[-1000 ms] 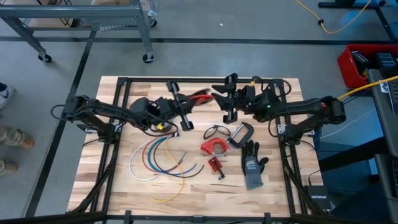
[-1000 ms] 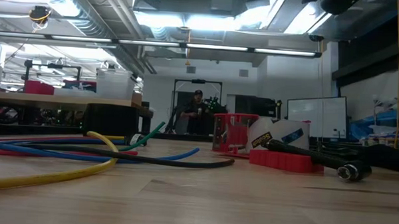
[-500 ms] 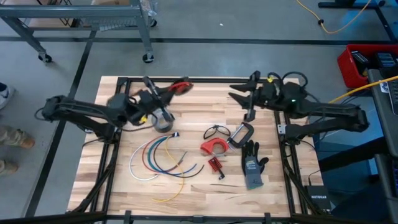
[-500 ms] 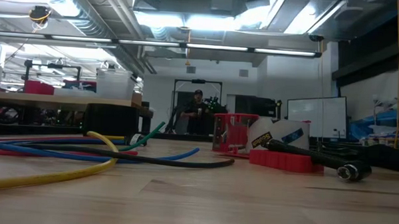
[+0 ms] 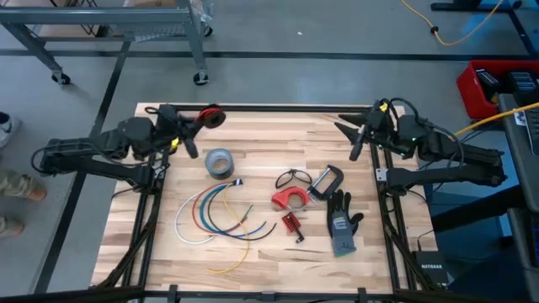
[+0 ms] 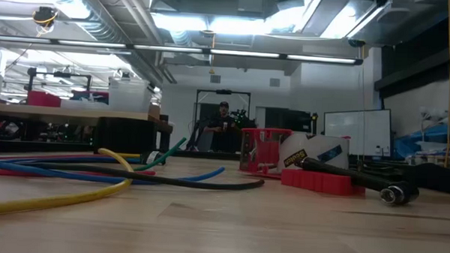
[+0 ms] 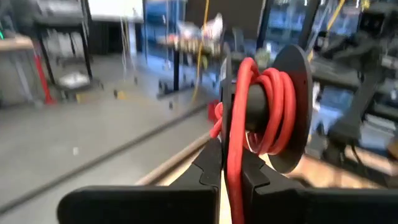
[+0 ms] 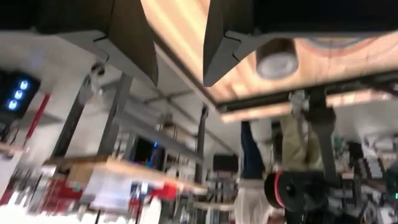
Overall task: Coil cords
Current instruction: Coil the red wire onto the spool
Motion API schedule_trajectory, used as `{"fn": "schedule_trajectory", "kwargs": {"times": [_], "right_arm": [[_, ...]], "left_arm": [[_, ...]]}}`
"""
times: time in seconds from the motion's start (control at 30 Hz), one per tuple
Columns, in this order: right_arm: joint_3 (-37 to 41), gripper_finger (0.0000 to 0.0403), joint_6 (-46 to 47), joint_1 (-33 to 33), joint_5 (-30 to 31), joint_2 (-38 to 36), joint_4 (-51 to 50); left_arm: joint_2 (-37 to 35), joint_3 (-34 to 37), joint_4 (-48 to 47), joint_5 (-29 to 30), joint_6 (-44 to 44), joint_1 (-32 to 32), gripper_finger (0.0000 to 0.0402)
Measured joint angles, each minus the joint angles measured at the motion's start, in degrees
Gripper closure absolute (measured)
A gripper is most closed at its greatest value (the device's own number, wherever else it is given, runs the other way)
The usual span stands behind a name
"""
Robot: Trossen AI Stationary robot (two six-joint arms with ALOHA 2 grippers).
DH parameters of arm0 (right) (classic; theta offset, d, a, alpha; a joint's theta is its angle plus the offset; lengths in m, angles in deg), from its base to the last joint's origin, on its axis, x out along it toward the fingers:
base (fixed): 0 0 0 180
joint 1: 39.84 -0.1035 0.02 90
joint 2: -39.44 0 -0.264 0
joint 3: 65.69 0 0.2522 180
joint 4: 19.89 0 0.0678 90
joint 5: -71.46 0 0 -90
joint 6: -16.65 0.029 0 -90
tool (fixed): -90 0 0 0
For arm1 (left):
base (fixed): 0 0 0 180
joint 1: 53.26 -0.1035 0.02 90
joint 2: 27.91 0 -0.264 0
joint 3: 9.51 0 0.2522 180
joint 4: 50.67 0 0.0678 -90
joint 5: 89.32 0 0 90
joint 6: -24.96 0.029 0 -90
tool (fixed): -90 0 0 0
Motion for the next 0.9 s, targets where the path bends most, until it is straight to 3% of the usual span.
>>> {"fn": "schedule_trajectory", "kwargs": {"times": [0.27,0.43,0.57,0.7,0.9], "right_arm": [[0.0,0.0272,8.6,0.0,-0.5,-1.6,-16.0],[0.0,0.0272,12.6,0.0,-0.5,-1.5,-20.9],[0.2,0.0272,14.4,0.0,-0.5,-1.5,-22.8],[4.7,0.0272,15.1,0.0,-0.6,-3.1,-19.5],[15.4,0.0272,16.7,0.0,-4.9,-8.1,-6.9]], "left_arm": [[-4.8,0.0,-22.7,-2.5,-15.9,-0.2,0.0401],[-4.1,2.8,-25.2,-6.8,-22.1,-0.1,0.0401],[-3.9,10.3,-17.9,-12.1,-25.7,-0.1,0.0401],[-3.9,20.2,-3.5,-18.4,-28.2,-0.1,0.0401],[-3.7,31.1,18.9,-22.0,-28.9,-0.1,0.0401]]}}
